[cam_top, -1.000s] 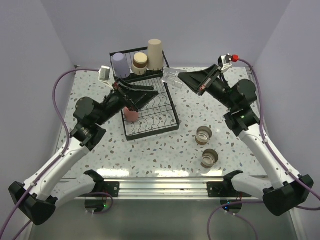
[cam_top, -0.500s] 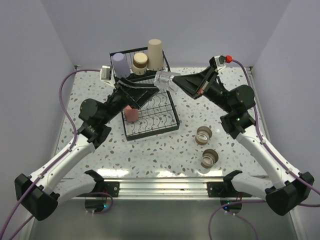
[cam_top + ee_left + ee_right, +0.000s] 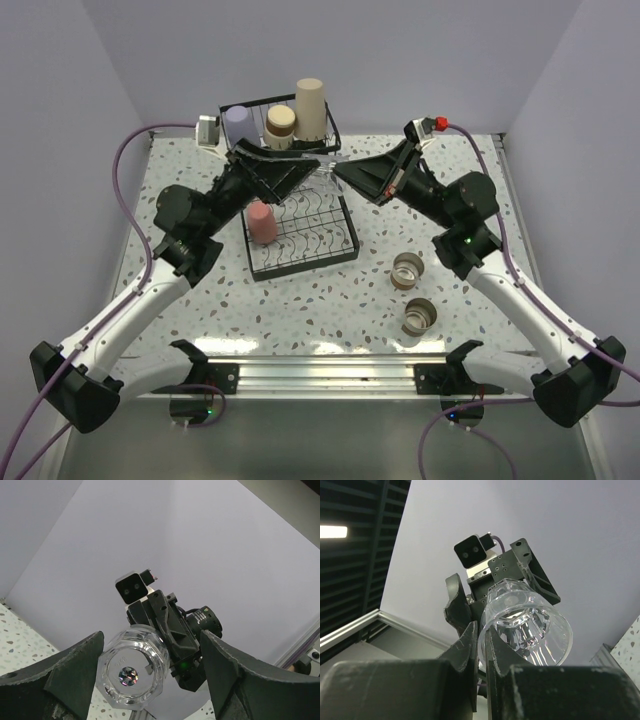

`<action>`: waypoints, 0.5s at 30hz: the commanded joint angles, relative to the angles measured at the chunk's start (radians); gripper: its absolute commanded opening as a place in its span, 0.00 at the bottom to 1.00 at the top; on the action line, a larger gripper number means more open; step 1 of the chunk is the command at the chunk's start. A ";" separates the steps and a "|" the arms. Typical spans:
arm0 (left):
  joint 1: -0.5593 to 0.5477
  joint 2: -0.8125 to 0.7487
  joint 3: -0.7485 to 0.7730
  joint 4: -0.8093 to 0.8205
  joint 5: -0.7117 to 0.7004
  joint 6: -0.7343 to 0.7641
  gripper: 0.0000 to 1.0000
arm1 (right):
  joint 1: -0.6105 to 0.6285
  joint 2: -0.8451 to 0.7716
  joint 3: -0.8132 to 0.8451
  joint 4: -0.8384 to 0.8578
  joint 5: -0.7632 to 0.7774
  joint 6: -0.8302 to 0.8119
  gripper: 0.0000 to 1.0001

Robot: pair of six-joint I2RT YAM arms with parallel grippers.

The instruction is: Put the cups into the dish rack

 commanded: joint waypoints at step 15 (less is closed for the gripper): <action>0.004 -0.019 0.056 -0.132 0.006 0.123 0.75 | -0.002 0.069 0.046 0.089 0.035 -0.021 0.00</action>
